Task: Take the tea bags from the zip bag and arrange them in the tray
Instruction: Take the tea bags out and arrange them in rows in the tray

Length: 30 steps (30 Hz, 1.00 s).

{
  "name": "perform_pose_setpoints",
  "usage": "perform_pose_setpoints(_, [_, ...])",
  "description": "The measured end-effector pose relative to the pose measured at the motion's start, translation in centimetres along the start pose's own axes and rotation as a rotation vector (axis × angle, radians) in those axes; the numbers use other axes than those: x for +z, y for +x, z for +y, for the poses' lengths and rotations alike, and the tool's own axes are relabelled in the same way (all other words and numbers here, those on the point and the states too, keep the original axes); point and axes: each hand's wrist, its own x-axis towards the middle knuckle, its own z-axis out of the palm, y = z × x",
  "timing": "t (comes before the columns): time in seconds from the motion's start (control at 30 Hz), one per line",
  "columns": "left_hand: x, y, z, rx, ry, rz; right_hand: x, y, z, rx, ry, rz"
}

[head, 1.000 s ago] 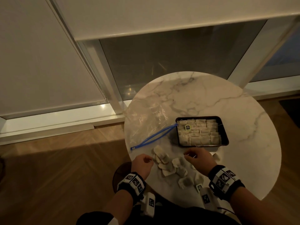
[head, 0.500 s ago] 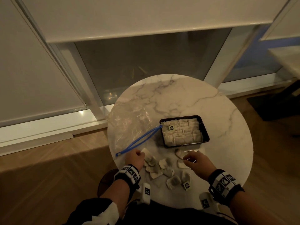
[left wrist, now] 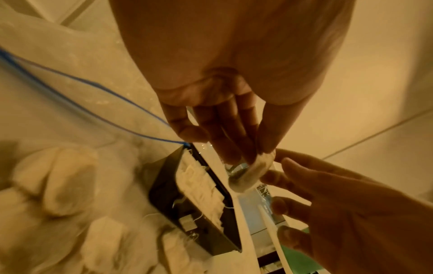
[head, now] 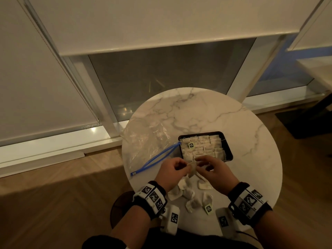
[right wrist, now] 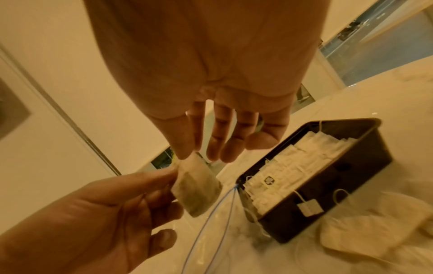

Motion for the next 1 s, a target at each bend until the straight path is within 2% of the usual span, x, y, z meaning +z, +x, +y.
perform_pose_setpoints(0.17, [-0.7, -0.8, 1.5, 0.098, 0.074, 0.012, -0.1, 0.2, -2.1, -0.125, 0.038, -0.070])
perform_pose_setpoints(0.3, [-1.1, -1.6, 1.6, 0.100, 0.033, 0.050, -0.5, -0.1, -2.9, -0.131, 0.099, -0.143])
perform_pose_setpoints(0.33, [-1.1, -1.8, 1.6, 0.103, 0.042, 0.075, -0.7, 0.0, -2.9, -0.129, 0.105, -0.121])
perform_pose_setpoints(0.37, [-1.1, -1.9, 1.5, 0.103, 0.052, 0.108, -1.0, 0.3, -2.6, -0.127, 0.087, -0.030])
perform_pose_setpoints(0.47, [-1.1, -2.0, 1.1, 0.075, 0.048, 0.194, -2.7, 1.6, -0.6, -0.029, 0.072, 0.371])
perform_pose_setpoints(0.5, [-1.1, -2.1, 0.9, 0.069, 0.045, 0.213, -3.2, 2.0, 0.0, -0.003, 0.086, 0.409])
perform_pose_setpoints(0.63, [-0.6, -2.5, 0.9, 0.058, 0.057, 0.235, -3.3, 2.1, 0.5, -0.042, 0.124, 0.167])
perform_pose_setpoints(0.7, [-0.1, -2.6, 1.1, 0.051, 0.058, 0.223, -2.7, 1.7, 0.0, -0.066, 0.174, 0.107])
perform_pose_setpoints(0.83, [1.4, -2.6, 1.5, 0.018, 0.039, 0.133, -2.0, 1.2, -0.9, -0.126, 0.316, -0.057])
perform_pose_setpoints(1.0, [2.9, -2.5, 3.3, 0.034, -0.045, 0.107, -2.6, 1.2, -1.4, -0.170, 0.337, -0.126])
